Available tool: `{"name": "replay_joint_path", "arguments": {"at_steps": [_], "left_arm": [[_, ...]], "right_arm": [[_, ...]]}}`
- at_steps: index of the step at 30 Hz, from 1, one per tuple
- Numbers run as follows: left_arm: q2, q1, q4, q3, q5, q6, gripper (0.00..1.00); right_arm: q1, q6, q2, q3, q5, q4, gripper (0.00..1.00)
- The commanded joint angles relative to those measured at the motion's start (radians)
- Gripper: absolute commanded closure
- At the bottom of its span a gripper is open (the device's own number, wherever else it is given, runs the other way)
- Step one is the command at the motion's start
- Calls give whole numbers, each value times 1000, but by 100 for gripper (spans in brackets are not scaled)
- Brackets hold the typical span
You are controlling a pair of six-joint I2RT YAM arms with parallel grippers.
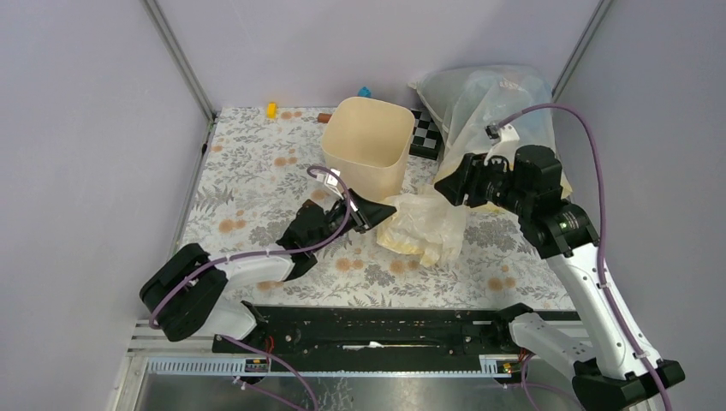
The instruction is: Put the trash bags into the trash bin
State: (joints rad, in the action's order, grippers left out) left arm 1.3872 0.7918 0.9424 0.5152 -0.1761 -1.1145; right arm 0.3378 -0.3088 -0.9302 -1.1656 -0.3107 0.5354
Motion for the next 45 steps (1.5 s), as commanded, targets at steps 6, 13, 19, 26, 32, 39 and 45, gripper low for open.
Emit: {"name": "replay_joint_path", "arguments": {"at_steps": [6,13,19,26,32,39,45], "left_arm": [[-225,-5,-369,102,163,-99,100],[-362,-4,-526,84,321,-194,100],[-398,-6,-654,111,338,-291,100],[-437,-4,-725,118,324,-395,100],[-452,14,-720,130,264,-430,100],[-442,96,-614,110,270,-481,100],[-419,125,-586,118,272,-471,100]], "right_arm": [[294,119,-64,-65,-32,-59,45],[557,107,-31,104,166,-219,43],[728,94,-53,233,426,-387,37],[958,143,-175,219,803,-505,29],[968,102,-163,309,853,-720,29],[968,73,-127,384,961,-852,36],[968,48,-131,399,1036,-866,46]]}}
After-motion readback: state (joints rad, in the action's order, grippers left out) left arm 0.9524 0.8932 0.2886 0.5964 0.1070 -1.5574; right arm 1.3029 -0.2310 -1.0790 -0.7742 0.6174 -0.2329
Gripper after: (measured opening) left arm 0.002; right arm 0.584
